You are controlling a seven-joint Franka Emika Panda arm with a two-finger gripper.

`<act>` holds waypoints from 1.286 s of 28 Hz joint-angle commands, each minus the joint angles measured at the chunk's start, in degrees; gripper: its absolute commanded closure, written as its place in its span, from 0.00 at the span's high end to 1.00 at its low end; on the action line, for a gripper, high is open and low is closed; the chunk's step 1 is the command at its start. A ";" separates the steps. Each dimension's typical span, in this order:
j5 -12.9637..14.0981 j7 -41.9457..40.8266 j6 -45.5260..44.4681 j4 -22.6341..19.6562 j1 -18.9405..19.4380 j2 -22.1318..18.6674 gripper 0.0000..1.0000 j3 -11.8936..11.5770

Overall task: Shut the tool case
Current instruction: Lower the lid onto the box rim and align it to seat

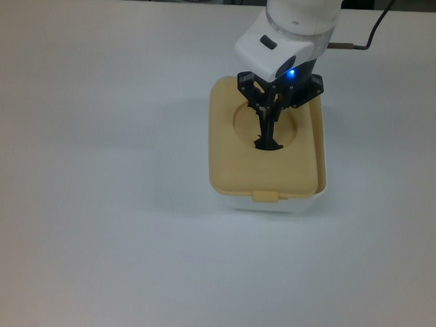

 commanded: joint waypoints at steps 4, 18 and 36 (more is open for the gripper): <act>-0.49 1.16 -1.03 1.00 0.26 -0.46 0.00 -0.53; -0.31 0.63 -5.17 2.49 0.17 -1.69 0.00 -0.53; -0.05 0.98 -5.08 1.96 0.26 -1.33 0.00 0.26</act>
